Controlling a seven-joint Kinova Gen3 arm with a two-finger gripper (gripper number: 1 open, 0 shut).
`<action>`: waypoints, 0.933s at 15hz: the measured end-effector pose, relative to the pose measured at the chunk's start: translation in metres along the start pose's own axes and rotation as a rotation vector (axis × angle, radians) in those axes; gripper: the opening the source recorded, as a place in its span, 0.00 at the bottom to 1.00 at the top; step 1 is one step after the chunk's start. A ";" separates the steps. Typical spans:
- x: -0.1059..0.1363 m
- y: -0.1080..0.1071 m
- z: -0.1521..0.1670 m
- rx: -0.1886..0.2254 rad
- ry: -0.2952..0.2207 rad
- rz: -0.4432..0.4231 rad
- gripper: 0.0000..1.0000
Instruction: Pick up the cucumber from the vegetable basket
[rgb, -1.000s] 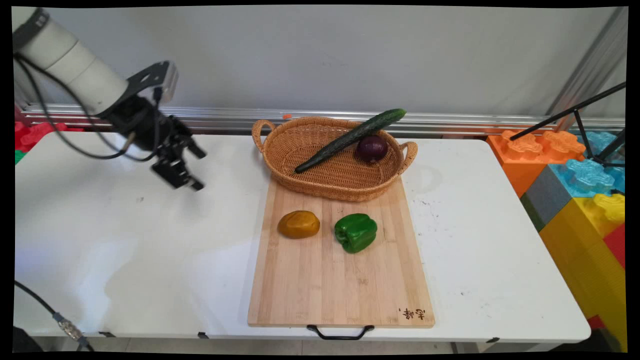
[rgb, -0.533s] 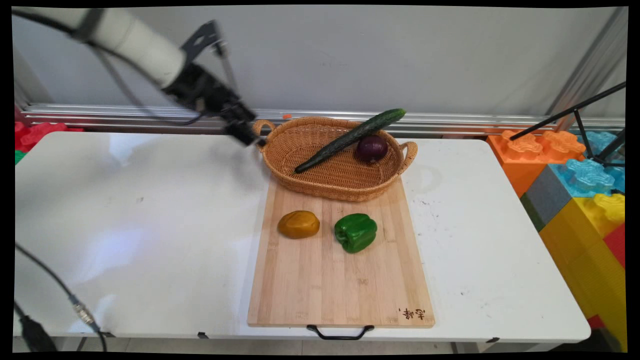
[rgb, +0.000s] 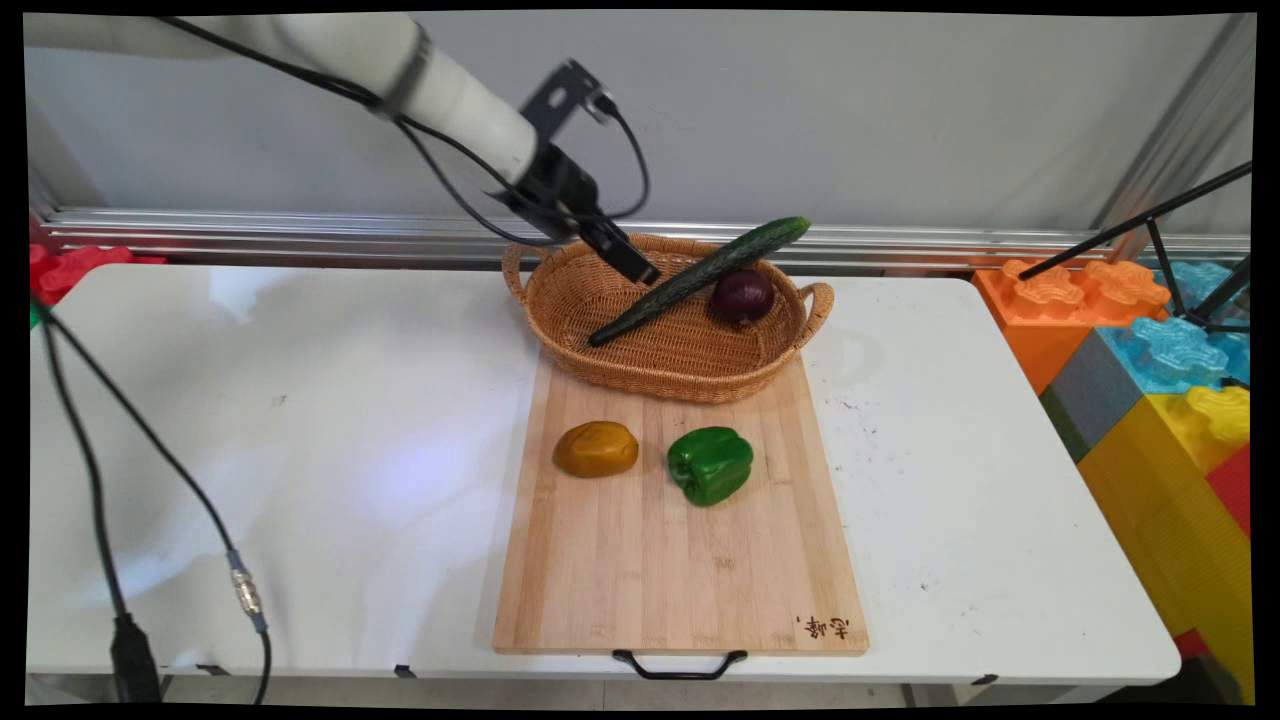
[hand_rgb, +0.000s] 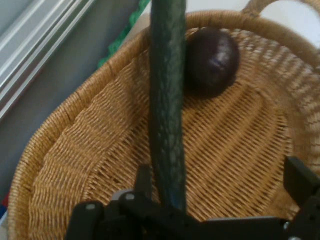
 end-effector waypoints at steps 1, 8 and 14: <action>0.000 -0.003 0.017 0.011 -0.012 -0.010 1.00; -0.001 -0.014 0.105 0.043 -0.056 -0.048 1.00; 0.009 -0.011 0.140 0.034 -0.040 -0.042 0.00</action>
